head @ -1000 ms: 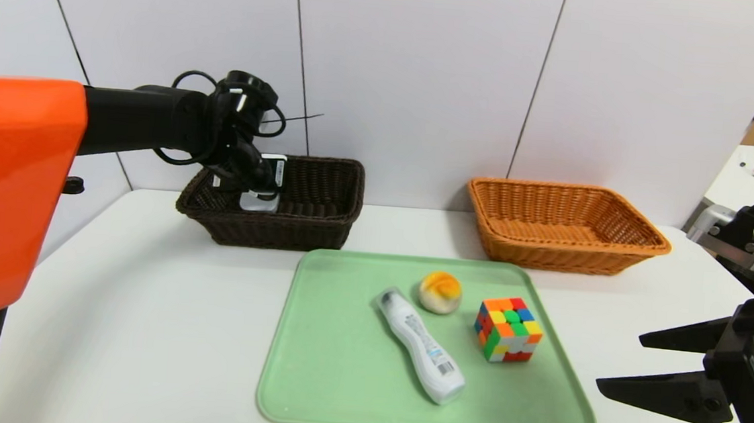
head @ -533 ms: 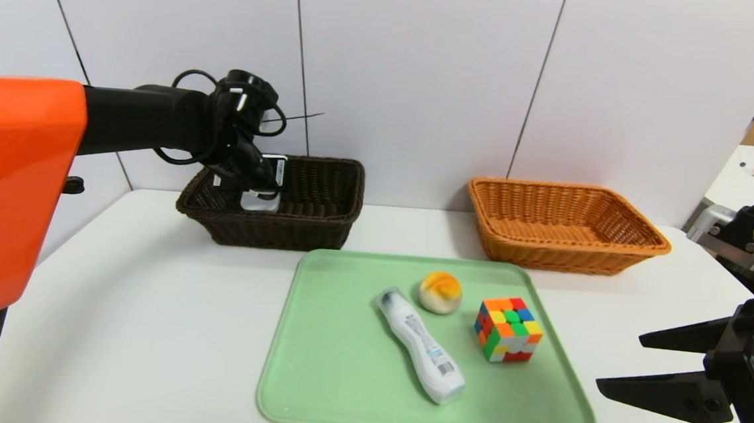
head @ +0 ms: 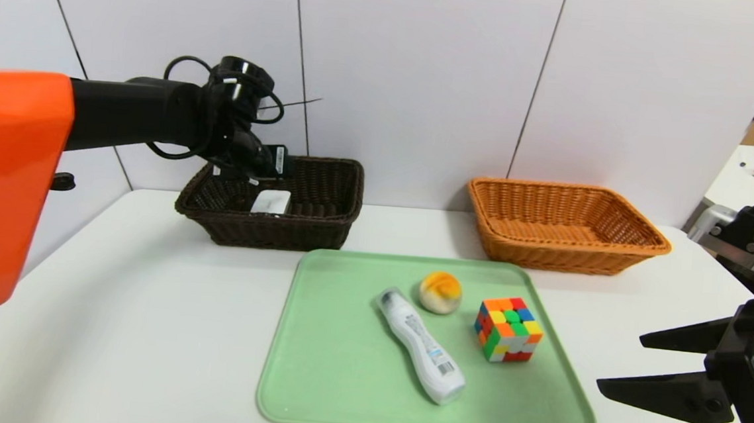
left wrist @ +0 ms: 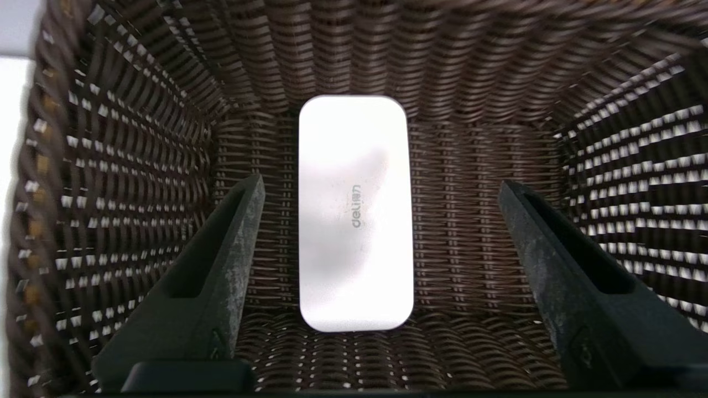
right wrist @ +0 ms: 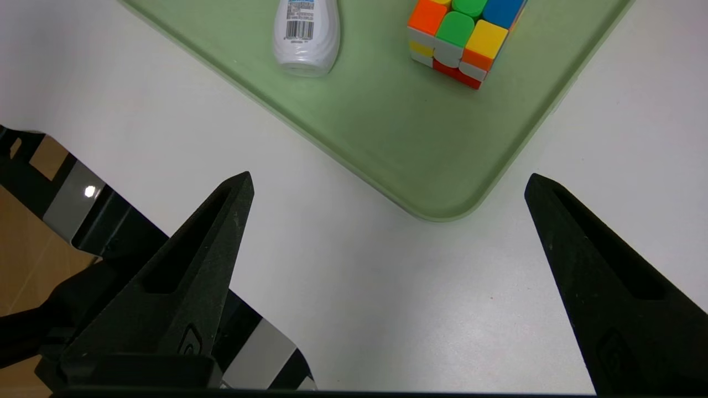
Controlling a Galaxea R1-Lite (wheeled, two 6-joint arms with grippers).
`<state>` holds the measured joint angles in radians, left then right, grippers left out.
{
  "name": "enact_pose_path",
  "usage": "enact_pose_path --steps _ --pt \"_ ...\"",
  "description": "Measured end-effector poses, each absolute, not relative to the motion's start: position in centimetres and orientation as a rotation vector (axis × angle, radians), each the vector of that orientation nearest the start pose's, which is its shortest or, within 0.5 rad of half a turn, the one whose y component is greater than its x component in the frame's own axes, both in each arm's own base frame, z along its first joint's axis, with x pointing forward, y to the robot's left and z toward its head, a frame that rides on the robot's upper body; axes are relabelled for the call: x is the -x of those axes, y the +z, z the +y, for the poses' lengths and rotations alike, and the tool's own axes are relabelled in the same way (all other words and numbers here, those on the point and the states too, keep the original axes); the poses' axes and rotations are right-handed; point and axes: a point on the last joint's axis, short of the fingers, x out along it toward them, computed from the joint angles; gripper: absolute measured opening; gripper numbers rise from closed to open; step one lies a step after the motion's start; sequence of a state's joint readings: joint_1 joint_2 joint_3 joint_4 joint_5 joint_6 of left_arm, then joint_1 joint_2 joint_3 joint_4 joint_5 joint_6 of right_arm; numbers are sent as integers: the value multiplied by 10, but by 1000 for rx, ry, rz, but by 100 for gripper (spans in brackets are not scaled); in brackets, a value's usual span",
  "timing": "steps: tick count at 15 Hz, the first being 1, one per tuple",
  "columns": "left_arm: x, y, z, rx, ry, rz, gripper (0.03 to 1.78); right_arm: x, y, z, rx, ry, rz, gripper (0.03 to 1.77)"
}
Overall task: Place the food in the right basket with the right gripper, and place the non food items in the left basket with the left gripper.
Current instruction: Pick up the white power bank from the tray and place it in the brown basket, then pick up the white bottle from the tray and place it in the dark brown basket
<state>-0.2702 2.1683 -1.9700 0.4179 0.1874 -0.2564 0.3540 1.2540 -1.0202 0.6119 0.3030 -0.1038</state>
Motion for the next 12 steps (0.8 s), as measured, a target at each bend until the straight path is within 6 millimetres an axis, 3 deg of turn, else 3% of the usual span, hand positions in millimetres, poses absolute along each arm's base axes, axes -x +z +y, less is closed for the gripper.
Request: enact_pose_path --steps 4,7,12 --pt "-402 263 -112 110 -29 540 158 -147 243 62 114 661 821 170" --pt "-373 287 -123 107 -75 540 162 -147 244 61 114 655 818 170" --pt "-303 315 -166 151 -208 610 166 -140 245 55 89 624 805 170"
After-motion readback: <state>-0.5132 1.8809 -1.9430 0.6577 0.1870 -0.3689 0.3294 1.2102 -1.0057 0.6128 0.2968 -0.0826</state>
